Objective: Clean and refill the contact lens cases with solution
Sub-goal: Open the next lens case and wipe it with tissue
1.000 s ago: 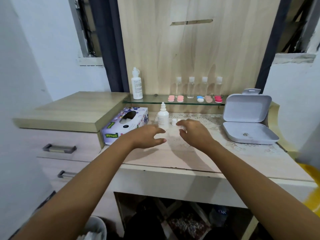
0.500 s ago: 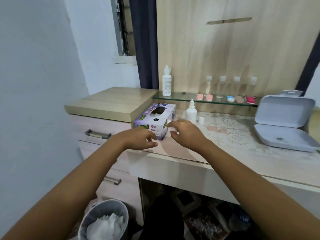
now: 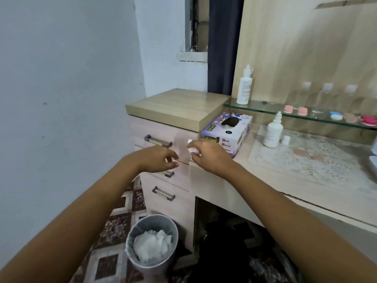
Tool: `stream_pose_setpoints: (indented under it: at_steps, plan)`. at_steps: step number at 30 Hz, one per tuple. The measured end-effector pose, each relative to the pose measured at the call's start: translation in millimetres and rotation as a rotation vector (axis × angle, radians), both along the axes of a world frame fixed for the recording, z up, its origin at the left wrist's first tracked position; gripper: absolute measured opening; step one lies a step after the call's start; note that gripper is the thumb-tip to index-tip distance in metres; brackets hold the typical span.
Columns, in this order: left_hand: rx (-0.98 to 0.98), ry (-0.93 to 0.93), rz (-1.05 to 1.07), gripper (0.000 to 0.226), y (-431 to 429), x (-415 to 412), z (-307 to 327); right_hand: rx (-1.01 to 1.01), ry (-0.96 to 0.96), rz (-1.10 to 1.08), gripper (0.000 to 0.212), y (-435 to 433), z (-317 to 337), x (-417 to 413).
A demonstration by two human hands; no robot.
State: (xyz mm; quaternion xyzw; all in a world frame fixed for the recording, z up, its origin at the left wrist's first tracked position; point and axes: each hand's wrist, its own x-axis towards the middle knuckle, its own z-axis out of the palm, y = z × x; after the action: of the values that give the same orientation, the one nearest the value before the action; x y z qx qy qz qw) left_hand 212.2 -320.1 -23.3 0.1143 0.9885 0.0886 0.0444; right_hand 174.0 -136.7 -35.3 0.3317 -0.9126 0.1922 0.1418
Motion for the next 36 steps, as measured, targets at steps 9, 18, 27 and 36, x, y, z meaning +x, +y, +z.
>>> stream_pose_setpoints:
  at_steps: [9, 18, 27, 36]
  plan:
    - [0.019, -0.002, 0.121, 0.038, -67.0, 14.3, -37.1, 0.006, -0.103, 0.147, 0.033, -78.8, -27.8, -1.3]
    - [0.08, -0.042, 0.23, 0.035, -111.5, 19.9, -95.5, 0.052, -0.207, 0.217, 0.033, -131.0, -85.3, -8.6]
    - [0.118, -0.121, 0.276, 0.04, -126.6, 14.4, -164.2, 0.125, -0.431, 0.16, 0.036, -150.5, -158.8, -27.0]
    - [0.096, -0.249, 0.308, 0.038, -134.6, 8.5, -229.8, 0.209, -0.567, 0.15, 0.038, -159.5, -218.6, -29.8]
